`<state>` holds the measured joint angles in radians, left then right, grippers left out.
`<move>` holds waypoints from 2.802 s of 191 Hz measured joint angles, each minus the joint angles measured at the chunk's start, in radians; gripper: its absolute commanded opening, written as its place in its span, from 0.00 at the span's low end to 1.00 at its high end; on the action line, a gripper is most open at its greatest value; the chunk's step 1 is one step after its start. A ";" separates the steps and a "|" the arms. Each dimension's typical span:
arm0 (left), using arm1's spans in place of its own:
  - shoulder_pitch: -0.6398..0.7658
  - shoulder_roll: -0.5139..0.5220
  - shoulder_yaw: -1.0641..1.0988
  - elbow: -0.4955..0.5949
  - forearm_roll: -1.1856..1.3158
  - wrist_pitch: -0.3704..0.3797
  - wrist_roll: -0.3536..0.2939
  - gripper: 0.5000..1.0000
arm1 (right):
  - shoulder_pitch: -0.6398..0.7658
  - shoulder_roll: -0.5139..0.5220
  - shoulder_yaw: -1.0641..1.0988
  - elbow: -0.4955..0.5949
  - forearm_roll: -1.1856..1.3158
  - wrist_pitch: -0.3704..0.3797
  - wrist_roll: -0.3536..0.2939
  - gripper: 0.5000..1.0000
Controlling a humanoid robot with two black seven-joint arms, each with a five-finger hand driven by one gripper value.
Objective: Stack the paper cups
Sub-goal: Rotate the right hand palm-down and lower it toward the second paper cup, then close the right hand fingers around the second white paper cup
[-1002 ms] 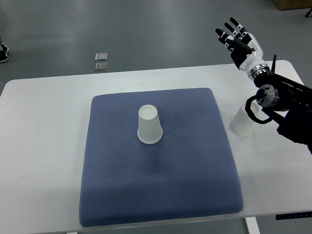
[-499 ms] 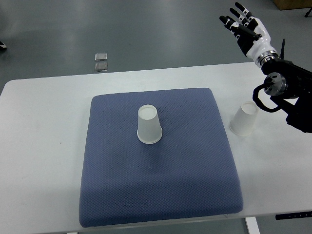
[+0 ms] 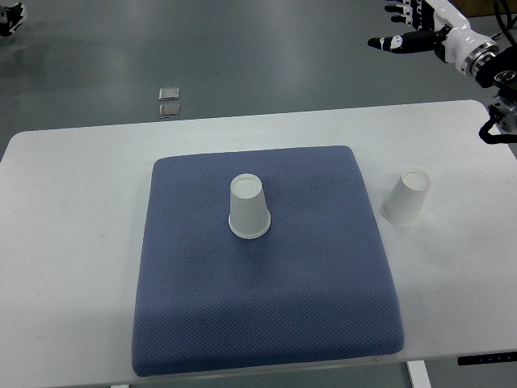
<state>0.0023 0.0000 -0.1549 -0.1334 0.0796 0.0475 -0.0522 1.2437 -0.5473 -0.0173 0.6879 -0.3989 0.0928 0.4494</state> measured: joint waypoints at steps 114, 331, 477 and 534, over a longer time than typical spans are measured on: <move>0.000 0.000 0.000 0.000 0.000 0.000 0.000 1.00 | 0.126 -0.169 -0.296 0.192 -0.917 0.140 0.054 0.82; 0.000 0.000 0.000 0.000 0.000 0.000 0.000 1.00 | -0.047 -0.076 -0.294 0.131 -1.028 -0.001 0.044 0.80; 0.000 0.000 0.000 0.000 0.000 0.000 0.000 1.00 | -0.077 -0.040 -0.296 0.112 -1.038 -0.030 0.045 0.53; 0.000 0.000 0.000 0.000 0.000 0.000 0.000 1.00 | -0.089 -0.028 -0.296 0.087 -1.040 -0.034 0.044 0.16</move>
<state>0.0019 0.0000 -0.1549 -0.1335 0.0796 0.0475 -0.0522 1.1543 -0.5753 -0.3129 0.7752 -1.4387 0.0593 0.4936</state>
